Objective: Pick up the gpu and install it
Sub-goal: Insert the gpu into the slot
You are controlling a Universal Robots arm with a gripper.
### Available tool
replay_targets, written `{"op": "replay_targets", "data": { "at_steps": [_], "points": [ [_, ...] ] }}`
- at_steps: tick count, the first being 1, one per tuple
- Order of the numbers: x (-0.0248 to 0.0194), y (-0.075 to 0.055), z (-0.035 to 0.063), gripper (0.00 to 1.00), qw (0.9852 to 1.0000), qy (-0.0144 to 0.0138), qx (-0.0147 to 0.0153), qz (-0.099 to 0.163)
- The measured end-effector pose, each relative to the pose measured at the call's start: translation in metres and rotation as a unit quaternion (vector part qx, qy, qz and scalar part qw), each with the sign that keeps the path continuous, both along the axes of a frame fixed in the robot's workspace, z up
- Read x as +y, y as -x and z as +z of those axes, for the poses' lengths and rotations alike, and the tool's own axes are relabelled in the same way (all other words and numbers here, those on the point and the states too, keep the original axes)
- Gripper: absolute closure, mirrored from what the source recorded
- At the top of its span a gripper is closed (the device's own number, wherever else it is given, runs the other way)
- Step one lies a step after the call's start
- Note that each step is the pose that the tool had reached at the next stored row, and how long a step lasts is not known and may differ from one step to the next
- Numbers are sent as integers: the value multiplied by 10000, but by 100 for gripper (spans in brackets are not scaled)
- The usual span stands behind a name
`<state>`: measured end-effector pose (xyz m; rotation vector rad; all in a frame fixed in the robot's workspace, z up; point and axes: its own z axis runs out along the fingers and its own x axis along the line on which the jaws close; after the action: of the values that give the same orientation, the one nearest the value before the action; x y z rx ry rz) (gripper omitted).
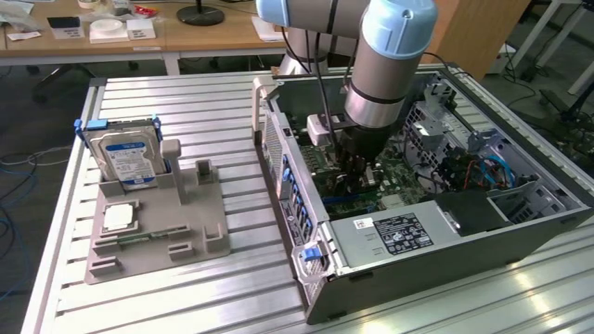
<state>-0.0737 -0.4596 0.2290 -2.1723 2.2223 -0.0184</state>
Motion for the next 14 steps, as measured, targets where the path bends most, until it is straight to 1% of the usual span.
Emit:
{"op": "replay_targets", "data": {
  "at_steps": [10, 14],
  "points": [
    [0, -12, -7, 72, 10000, -1, 0, -2],
    [10, -2, -12, 72, 10000, 0, 0, -11]
  ]
}}
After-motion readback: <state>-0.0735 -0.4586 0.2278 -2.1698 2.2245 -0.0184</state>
